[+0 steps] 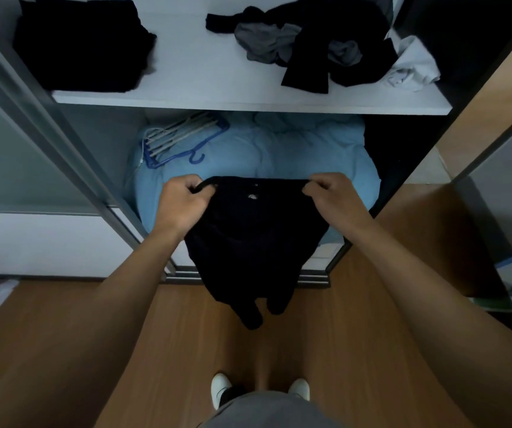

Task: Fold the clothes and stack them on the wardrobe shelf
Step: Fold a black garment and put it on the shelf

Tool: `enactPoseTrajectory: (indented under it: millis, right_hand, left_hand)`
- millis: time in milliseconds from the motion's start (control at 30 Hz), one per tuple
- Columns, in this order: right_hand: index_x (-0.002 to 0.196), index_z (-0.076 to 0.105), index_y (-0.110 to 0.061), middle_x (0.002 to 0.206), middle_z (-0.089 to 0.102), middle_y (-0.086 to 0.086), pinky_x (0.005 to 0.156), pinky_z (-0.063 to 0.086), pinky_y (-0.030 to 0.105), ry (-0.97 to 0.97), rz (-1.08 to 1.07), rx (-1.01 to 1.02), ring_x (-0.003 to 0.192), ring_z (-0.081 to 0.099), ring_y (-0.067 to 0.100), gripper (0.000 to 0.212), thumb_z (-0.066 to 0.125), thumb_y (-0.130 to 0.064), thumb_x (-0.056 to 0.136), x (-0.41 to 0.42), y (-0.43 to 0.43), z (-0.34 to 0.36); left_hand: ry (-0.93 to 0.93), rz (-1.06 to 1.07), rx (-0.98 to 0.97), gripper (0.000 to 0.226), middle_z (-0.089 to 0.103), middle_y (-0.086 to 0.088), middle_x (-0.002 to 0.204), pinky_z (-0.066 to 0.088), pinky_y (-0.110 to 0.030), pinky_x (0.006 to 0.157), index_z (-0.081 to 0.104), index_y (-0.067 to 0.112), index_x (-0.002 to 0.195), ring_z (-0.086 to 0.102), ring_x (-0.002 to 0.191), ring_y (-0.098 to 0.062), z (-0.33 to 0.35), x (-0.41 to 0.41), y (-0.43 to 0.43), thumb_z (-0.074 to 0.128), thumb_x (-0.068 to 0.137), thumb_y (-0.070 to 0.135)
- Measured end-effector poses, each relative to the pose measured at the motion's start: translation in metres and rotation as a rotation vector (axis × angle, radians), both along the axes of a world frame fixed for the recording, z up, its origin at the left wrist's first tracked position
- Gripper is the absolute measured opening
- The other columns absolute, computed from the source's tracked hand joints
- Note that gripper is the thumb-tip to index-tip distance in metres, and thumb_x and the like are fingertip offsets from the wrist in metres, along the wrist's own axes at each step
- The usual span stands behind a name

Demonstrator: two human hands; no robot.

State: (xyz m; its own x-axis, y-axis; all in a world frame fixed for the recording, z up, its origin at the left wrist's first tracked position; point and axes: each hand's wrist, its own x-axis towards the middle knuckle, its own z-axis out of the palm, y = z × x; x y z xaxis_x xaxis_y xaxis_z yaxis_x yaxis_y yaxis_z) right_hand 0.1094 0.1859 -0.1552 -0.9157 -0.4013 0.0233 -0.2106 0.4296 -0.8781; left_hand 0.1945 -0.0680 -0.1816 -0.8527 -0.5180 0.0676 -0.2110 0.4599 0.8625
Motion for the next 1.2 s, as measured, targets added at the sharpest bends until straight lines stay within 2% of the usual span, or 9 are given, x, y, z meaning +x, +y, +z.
enactPoseTrajectory:
  millis: [133,267,367,500,667,733,867,1000,1200]
  right_hand:
    - [0.054,0.034,-0.021,0.055,0.041,-0.005,0.058,0.031,0.031,-0.09,0.093,0.301,0.053,0.04,0.01,0.042,0.047,-0.018,0.094,-0.005,-0.002,-0.004]
    - [0.051,0.03,-0.024,0.051,0.034,-0.007,0.051,0.027,0.028,-0.001,-0.206,-0.128,0.051,0.034,0.009,0.044,0.048,-0.014,0.09,-0.006,-0.006,0.007]
    - [0.05,0.029,-0.025,0.048,0.031,-0.009,0.047,0.025,0.024,0.039,-0.193,-0.188,0.048,0.031,0.005,0.042,0.049,-0.014,0.085,-0.008,-0.01,0.018]
    - [0.053,0.036,-0.021,0.055,0.041,-0.002,0.053,0.031,0.03,-0.077,-0.016,0.216,0.053,0.042,0.015,0.036,0.053,-0.017,0.084,-0.015,-0.007,0.013]
    - [0.059,0.047,-0.013,0.062,0.053,-0.001,0.05,0.034,0.028,0.096,-0.06,0.594,0.058,0.051,0.015,0.027,0.054,-0.016,0.085,-0.014,0.006,-0.016]
    - [0.055,0.047,-0.014,0.057,0.05,-0.003,0.049,0.031,0.027,0.192,-0.209,0.457,0.053,0.047,0.012,0.029,0.053,-0.014,0.083,-0.016,0.01,-0.022]
    - [0.048,0.031,-0.022,0.049,0.037,-0.003,0.053,0.031,0.032,-0.016,-0.266,0.061,0.049,0.038,0.014,0.044,0.052,-0.013,0.086,-0.02,0.014,-0.027]
    - [0.046,0.039,-0.027,0.05,0.041,-0.005,0.05,0.029,0.03,-0.186,-0.006,-0.009,0.045,0.04,0.009,0.049,0.055,-0.017,0.091,-0.017,0.025,-0.026]
    - [0.076,0.054,-0.015,0.07,0.057,-0.001,0.058,0.042,0.02,-0.302,0.277,0.028,0.063,0.055,0.011,0.025,0.07,-0.025,0.093,-0.024,0.041,-0.018]
  left_hand:
    - [0.051,0.11,-0.025,0.029,0.045,-0.005,0.056,0.035,-0.031,0.058,0.046,0.009,0.057,0.044,0.056,-0.016,0.002,-0.008,-0.004,0.066,0.076,0.018]
    - [-0.132,0.032,-0.197,0.04,0.053,-0.009,0.057,0.04,-0.035,0.06,0.049,0.007,0.061,0.056,0.061,-0.026,-0.007,-0.008,-0.006,0.066,0.076,0.039]
    - [-0.29,-0.024,-0.266,0.034,0.06,-0.007,0.069,0.043,-0.037,0.066,0.052,0.011,0.069,0.06,0.077,-0.033,-0.013,-0.003,-0.007,0.057,0.084,0.041]
    - [-0.066,0.108,-0.097,0.013,0.067,-0.004,0.085,0.049,-0.044,0.083,0.058,0.021,0.08,0.061,0.089,-0.032,-0.004,-0.007,0.006,0.045,0.079,0.022]
    - [-0.016,0.089,-0.16,0.011,0.061,0.003,0.072,0.04,-0.036,0.065,0.052,0.023,0.073,0.058,0.076,-0.025,0.004,-0.012,0.009,0.043,0.071,0.017]
    - [-0.088,0.068,-0.166,0.007,0.059,0.003,0.067,0.038,-0.034,0.064,0.053,0.021,0.068,0.058,0.072,-0.026,-0.002,-0.009,0.002,0.049,0.074,0.022]
    - [-0.161,0.059,0.059,0.018,0.054,-0.002,0.059,0.04,-0.031,0.063,0.059,0.017,0.06,0.056,0.061,-0.023,-0.009,-0.003,-0.017,0.06,0.07,0.031]
    - [-0.161,0.045,0.207,0.012,0.052,-0.011,0.072,0.037,-0.034,0.064,0.062,0.01,0.075,0.051,0.067,-0.023,-0.007,0.001,-0.037,0.071,0.08,0.018]
    - [-0.221,-0.123,0.179,0.024,0.053,-0.008,0.065,0.042,-0.016,0.052,0.065,0.002,0.079,0.053,0.053,-0.01,-0.005,0.019,-0.057,0.081,0.081,0.02]
